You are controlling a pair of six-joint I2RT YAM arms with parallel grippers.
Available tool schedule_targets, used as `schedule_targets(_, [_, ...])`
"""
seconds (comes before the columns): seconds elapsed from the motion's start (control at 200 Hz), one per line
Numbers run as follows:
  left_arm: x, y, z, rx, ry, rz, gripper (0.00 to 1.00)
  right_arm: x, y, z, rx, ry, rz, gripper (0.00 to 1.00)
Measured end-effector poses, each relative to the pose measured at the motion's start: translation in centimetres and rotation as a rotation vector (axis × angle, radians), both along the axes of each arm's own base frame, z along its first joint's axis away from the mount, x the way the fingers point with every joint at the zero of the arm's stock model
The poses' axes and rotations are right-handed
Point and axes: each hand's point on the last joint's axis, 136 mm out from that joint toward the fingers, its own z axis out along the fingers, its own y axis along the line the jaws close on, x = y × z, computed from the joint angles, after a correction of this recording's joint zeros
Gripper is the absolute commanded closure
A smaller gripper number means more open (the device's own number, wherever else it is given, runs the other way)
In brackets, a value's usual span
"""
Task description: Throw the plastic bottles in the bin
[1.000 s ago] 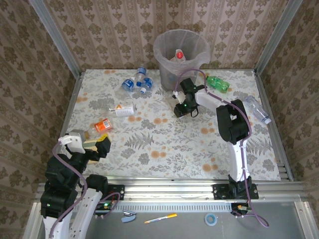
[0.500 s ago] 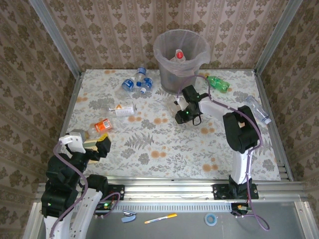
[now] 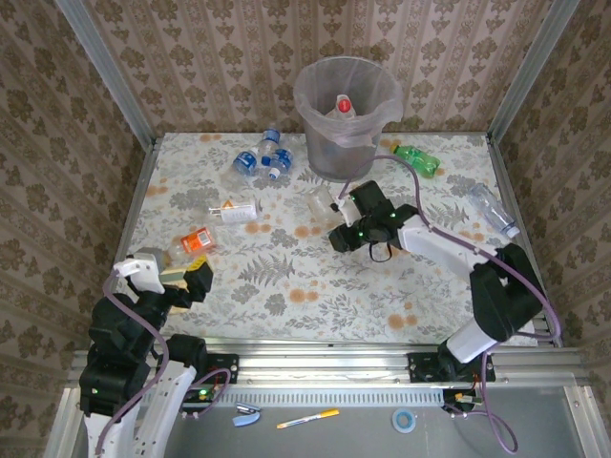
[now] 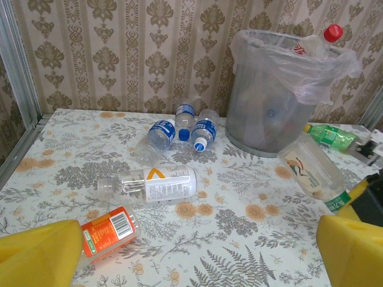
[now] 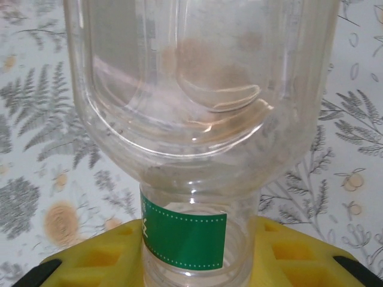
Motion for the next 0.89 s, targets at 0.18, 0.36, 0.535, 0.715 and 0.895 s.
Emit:
schedule_targets(0.18, [0.0,0.0,0.0,0.0,0.0,-0.001,0.0,-1.7,0.8,3.4,0.054,-0.095,0.029,0.81])
schedule_targets(0.36, [0.0,0.0,0.0,0.0,0.0,-0.001,0.0,-2.6,0.4,8.0,0.116,-0.227,0.025,0.83])
schedule_targets(0.535, [0.0,0.1,0.0,0.0,0.0,0.004,0.0,-2.9,-0.5,13.3,0.197,-0.387,0.0,0.84])
schedule_targets(0.715, [0.0,0.1,0.0,0.0,0.0,0.005,0.0,-2.5,-1.3,16.9,0.215,-0.503,-0.031,0.85])
schedule_targets(0.895, [0.0,0.1,0.0,0.0,0.0,0.005,0.0,-1.4,-2.0,21.0,0.208,-0.63,-0.068,0.85])
